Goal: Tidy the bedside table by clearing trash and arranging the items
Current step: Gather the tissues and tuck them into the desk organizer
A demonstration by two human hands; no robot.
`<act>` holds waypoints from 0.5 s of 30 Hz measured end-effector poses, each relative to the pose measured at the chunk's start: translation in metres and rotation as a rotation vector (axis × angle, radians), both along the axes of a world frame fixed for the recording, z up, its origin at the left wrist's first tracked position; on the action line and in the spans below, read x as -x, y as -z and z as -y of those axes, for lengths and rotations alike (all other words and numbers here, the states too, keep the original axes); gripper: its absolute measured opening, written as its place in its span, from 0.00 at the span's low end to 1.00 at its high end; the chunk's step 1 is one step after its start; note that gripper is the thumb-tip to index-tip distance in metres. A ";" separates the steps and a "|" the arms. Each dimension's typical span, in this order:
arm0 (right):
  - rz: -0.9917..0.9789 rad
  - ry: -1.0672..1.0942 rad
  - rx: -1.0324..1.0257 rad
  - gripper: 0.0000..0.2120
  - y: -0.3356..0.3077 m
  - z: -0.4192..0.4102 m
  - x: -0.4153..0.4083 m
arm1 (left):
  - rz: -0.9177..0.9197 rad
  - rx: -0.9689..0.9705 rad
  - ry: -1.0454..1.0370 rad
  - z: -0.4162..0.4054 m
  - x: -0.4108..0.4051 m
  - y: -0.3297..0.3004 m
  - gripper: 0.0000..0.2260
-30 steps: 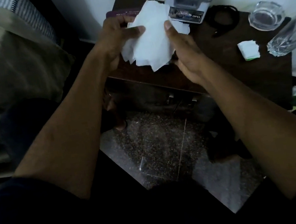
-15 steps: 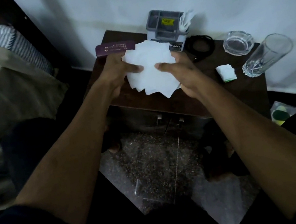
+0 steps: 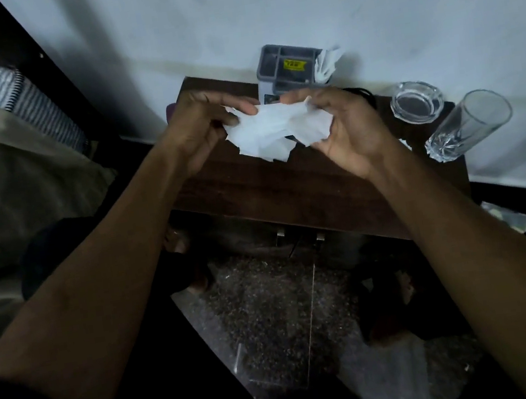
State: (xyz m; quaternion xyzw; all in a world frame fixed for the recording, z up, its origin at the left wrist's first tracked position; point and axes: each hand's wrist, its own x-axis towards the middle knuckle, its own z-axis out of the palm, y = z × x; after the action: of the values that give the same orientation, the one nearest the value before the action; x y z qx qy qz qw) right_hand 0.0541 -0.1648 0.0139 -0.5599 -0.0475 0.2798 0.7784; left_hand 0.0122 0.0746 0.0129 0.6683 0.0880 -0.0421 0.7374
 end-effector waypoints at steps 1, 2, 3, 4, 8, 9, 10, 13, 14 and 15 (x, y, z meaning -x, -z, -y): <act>-0.049 0.024 -0.039 0.20 -0.001 -0.002 -0.002 | 0.011 0.001 -0.013 0.000 -0.002 0.000 0.24; -0.083 0.041 -0.055 0.25 0.000 -0.003 -0.005 | 0.023 0.001 -0.025 0.000 -0.004 0.002 0.23; -0.087 0.038 -0.040 0.27 0.000 -0.007 -0.007 | 0.033 -0.003 -0.036 0.002 -0.005 0.003 0.23; -0.055 0.036 0.032 0.26 0.000 -0.011 -0.010 | 0.040 -0.007 -0.043 0.004 -0.006 0.003 0.22; 0.214 0.029 0.408 0.10 0.000 -0.024 -0.028 | 0.066 -0.028 -0.039 0.010 -0.006 0.007 0.23; 0.295 0.040 0.498 0.12 -0.004 -0.025 -0.036 | 0.064 -0.035 -0.050 0.009 -0.008 0.008 0.22; 0.389 0.061 0.599 0.14 -0.011 -0.026 -0.044 | 0.056 -0.040 -0.074 0.006 -0.010 0.010 0.22; 0.731 0.128 0.898 0.16 -0.042 -0.024 -0.081 | 0.011 -0.035 -0.162 -0.003 -0.020 0.014 0.22; 0.821 0.151 0.962 0.17 -0.051 -0.024 -0.097 | -0.002 -0.034 -0.184 -0.006 -0.022 0.014 0.20; 0.885 0.179 1.015 0.17 -0.058 -0.023 -0.113 | -0.011 -0.031 -0.199 -0.009 -0.025 0.014 0.17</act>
State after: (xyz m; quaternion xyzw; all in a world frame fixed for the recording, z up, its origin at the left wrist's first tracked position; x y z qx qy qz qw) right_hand 0.1674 -0.1419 0.0718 -0.9194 -0.1778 -0.0533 0.3468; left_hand 0.0367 0.0832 -0.0013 0.6675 0.1589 0.0290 0.7269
